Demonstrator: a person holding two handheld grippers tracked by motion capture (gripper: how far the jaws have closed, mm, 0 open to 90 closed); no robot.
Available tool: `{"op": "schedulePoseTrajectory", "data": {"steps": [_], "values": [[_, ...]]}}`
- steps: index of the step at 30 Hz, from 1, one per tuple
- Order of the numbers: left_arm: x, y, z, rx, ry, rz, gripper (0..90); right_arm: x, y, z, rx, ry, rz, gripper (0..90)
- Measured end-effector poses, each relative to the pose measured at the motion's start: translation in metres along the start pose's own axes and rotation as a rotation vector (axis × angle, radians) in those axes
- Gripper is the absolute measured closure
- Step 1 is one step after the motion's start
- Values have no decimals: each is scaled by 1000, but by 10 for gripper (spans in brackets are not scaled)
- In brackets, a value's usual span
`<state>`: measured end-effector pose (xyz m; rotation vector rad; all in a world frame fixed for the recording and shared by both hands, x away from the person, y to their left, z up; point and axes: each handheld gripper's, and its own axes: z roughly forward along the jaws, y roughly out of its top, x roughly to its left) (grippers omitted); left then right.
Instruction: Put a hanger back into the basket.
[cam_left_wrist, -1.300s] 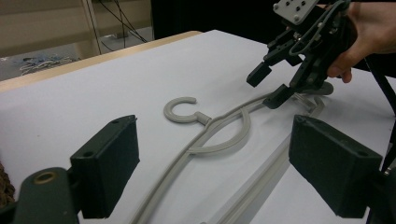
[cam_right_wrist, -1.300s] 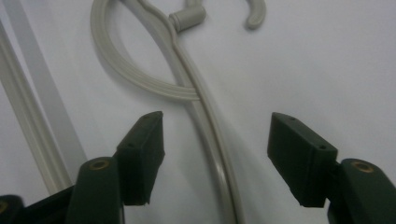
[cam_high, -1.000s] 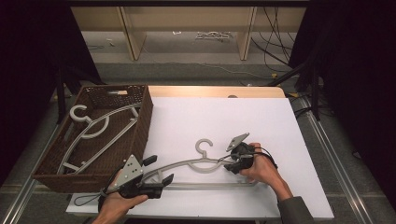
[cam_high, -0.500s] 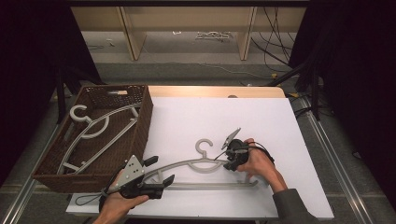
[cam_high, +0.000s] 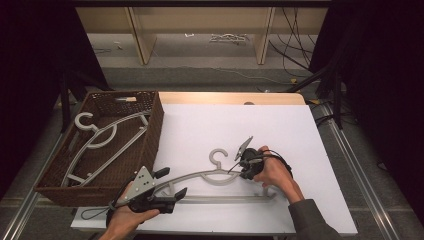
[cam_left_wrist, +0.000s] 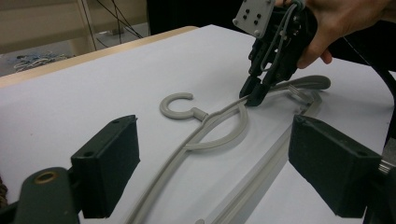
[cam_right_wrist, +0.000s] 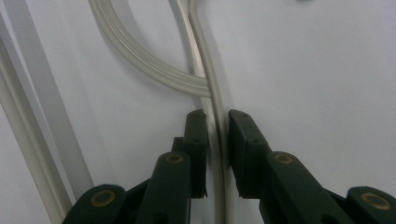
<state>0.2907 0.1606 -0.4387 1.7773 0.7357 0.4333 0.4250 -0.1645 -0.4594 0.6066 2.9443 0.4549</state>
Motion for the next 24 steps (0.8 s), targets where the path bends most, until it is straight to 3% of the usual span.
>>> {"op": "schedulePoseTrajectory", "data": {"steps": [9,11,13,20,22,24], "values": [[0,0,0,16,17,15,165,5,2,-1,8,-10,-111,819],[-1,0,0,19,17,12,165,6,2,-1,7,-13,-117,821],[0,0,0,24,18,36,165,7,2,-2,7,-14,-147,823],[2,3,0,22,29,46,167,11,4,-15,-19,-50,-182,824],[3,8,3,7,33,16,167,14,4,-20,-30,-64,-188,823],[4,10,3,13,40,25,171,15,3,-25,-31,-77,-196,823]]}}
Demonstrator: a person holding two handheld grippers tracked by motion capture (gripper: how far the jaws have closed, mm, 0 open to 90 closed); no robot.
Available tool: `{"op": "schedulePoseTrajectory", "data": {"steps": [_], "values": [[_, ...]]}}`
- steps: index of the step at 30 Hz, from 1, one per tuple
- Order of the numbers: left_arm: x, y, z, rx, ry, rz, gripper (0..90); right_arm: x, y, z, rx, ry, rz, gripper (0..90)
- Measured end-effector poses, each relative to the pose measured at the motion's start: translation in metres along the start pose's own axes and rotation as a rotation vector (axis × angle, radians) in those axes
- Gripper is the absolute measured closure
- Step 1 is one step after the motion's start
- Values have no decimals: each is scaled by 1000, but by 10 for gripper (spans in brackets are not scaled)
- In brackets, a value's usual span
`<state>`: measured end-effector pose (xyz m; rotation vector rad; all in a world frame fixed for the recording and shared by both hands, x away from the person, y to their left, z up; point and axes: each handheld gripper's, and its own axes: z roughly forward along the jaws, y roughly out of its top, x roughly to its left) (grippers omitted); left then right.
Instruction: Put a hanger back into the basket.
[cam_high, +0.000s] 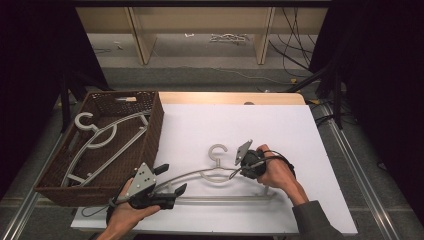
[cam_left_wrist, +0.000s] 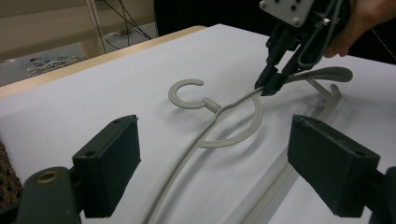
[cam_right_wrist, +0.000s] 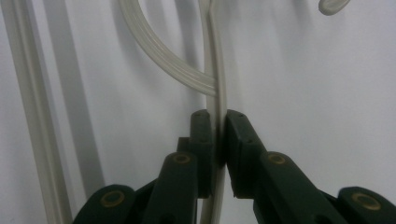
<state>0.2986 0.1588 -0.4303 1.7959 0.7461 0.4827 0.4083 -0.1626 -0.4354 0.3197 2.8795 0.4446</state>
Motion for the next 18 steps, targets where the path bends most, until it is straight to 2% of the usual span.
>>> {"op": "schedulePoseTrajectory", "data": {"steps": [2,4,6,7,8,9,10,11,12,15,16,17,18], "values": [[0,4,5,-3,3,-23,183,1,0,-6,2,-10,-6,823],[0,8,9,7,12,-19,189,2,0,-8,1,-19,-11,823],[-2,15,22,44,14,-1,196,4,2,-15,-22,-44,-20,823],[-2,15,22,44,14,-1,198,4,3,-18,-28,-49,-25,823],[-4,19,34,96,9,16,204,5,4,-19,-33,-50,-27,823],[-5,21,40,118,12,19,208,5,4,-21,-39,-59,-31,823],[-5,21,40,118,12,19,208,5,5,-23,-40,-59,-36,823],[-6,23,51,151,7,26,210,6,6,-24,-37,-60,-40,823],[-6,23,51,151,7,26,216,6,6,-24,-37,-60,-40,823],[-4,25,70,197,16,37,226,8,7,-28,-47,-79,-48,823],[-4,25,70,197,16,37,235,8,7,-28,-47,-79,-48,823],[-3,26,73,221,17,57,235,8,7,-30,-46,-75,-51,823],[-2,27,76,224,9,57,246,9,8,-33,-49,-85,-61,823]]}}
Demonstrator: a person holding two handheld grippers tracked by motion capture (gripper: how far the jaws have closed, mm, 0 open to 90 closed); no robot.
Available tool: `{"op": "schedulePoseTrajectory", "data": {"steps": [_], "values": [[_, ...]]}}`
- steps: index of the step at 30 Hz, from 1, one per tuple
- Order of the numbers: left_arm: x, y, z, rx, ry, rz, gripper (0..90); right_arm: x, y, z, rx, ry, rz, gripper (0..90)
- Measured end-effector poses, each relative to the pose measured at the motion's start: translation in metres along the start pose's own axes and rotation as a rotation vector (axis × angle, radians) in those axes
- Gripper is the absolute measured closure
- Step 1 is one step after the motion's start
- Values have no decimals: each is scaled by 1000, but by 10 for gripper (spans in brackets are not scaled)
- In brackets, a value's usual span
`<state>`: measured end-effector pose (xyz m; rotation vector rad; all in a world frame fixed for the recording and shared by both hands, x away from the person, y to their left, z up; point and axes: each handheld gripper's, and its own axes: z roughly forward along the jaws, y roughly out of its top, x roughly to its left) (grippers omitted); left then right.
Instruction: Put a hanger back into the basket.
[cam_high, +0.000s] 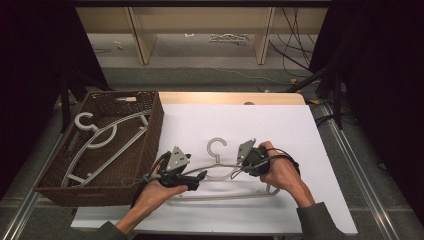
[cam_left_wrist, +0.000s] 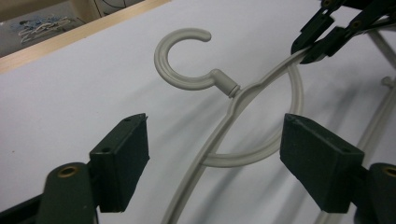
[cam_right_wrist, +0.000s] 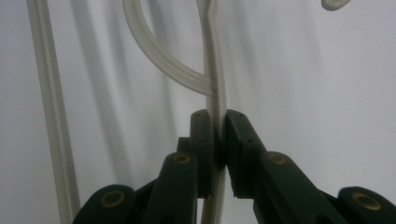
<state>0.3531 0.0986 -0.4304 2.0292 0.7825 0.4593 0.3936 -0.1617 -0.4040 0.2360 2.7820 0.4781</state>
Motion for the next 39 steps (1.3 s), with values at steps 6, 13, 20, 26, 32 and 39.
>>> {"op": "schedulePoseTrajectory", "data": {"steps": [6,13,20,26,32,39], "values": [[2,7,12,36,-1,5,290,2,4,-7,-1,-19,-19,823],[-3,12,22,75,-42,32,349,4,9,-12,-9,-25,-48,823],[-4,14,25,113,-54,54,407,5,11,-17,-23,-27,-61,823],[-5,18,32,145,-76,93,509,6,12,-21,-34,-23,-68,823],[-9,21,34,156,-83,151,708,5,13,-22,-40,-35,-89,822],[-13,29,19,188,-98,259,777,4,11,-27,-82,-51,-84,794]]}}
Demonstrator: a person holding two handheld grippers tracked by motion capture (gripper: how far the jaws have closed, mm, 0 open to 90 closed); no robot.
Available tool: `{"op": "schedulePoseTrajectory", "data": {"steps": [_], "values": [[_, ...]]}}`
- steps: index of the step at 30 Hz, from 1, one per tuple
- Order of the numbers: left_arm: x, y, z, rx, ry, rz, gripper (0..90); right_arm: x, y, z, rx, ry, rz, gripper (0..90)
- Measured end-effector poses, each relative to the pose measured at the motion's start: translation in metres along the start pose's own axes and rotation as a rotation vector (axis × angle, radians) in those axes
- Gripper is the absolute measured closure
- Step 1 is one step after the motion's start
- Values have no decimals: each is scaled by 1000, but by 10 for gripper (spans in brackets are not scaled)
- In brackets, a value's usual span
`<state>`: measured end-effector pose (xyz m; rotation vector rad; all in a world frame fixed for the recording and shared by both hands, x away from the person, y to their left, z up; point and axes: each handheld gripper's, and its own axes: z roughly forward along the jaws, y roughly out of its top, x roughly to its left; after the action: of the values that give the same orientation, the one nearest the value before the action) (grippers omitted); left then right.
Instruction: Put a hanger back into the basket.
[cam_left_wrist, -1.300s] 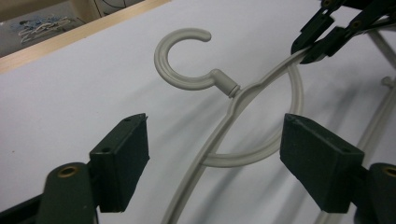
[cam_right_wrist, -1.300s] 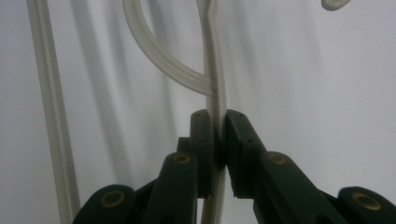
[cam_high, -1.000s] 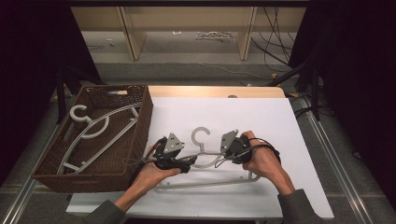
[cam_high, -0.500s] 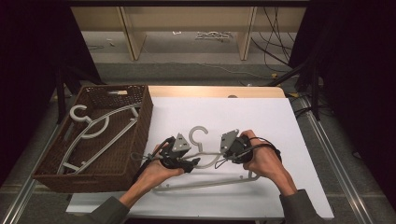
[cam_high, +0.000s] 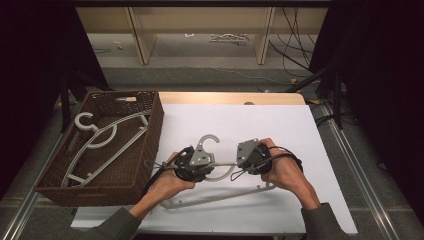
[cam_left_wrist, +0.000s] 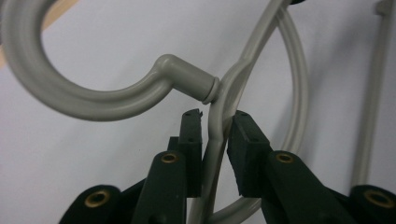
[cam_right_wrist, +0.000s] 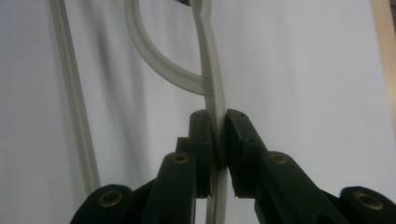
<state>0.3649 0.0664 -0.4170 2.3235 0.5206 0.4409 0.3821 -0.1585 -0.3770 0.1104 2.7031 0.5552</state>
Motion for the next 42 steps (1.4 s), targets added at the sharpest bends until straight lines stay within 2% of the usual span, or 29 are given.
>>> {"op": "schedulePoseTrajectory", "data": {"steps": [1,2,3,4,6,7,9,10,11,12,14,15,16,18,19,20,21,22,25,27,28,29,35,36,38,39,41,42], "values": [[0,0,0,0,0,0,790,0,0,0,0,0,0,794],[-1,3,-4,-14,7,38,800,-1,0,-1,-16,-30,11,774],[-1,3,-4,-14,7,38,803,-1,0,-1,-16,-30,11,774],[-1,4,-6,-8,14,54,805,-3,0,-2,-28,-50,14,764],[-1,5,-9,-16,7,54,807,-4,0,-2,-47,-62,19,747],[0,5,-11,-14,10,53,808,-4,0,-3,-53,-69,38,736],[2,5,-15,-39,-12,13,808,-5,1,-6,-74,-79,82,695],[4,6,-16,-41,-9,17,809,-7,1,-7,-97,-78,110,654],[4,6,-16,-41,-9,17,809,-7,1,-7,-97,-78,110,654],[5,6,-17,-49,-15,18,809,-7,2,-11,-141,-79,179,595],[9,7,-21,-46,3,18,809,-9,1,-16,-173,-118,205,533],[9,7,-21,-46,3,18,809,-9,1,-16,-173,-118,205,533],[10,6,-23,-55,8,-12,809,-9,2,-20,-217,-118,263,484],[12,6,-25,-51,8,-19,809,-9,1,-23,-245,-132,302,436],[12,6,-25,-51,8,-19,809,-9,1,-23,-245,-132,302,436],[15,6,-27,-44,15,-16,809,-10,0,-27,-278,-155,342,401],[15,6,-27,-57,8,-35,809,-10,0,-27,-278,-155,342,401],[16,6,-28,-57,12,-42,809,-11,-2,-31,-321,-163,377,376],[21,5,-33,-66,5,-70,809,-11,-4,-35,-390,-176,431,346],[22,5,-34,-66,10,-74,809,-10,-6,-38,-421,-201,454,323],[24,5,-37,-78,10,-92,808,-10,-7,-38,-431,-208,467,302],[24,5,-37,-78,10,-92,809,-10,-9,-39,-441,-210,487,298],[29,4,-44,-93,20,-122,809,-6,-16,-43,-501,-231,533,297],[31,3,-47,-97,12,-137,809,-5,-19,-45,-538,-256,552,291],[35,3,-50,-107,13,-150,809,-1,-22,-48,-571,-247,589,282],[35,3,-52,-113,13,-165,809,1,-25,-49,-590,-262,591,279],[37,3,-54,-115,14,-163,809,4,-26,-50,-600,-269,602,278],[40,3,-57,-129,11,-179,809,10,-30,-51,-609,-282,608,274]]}}
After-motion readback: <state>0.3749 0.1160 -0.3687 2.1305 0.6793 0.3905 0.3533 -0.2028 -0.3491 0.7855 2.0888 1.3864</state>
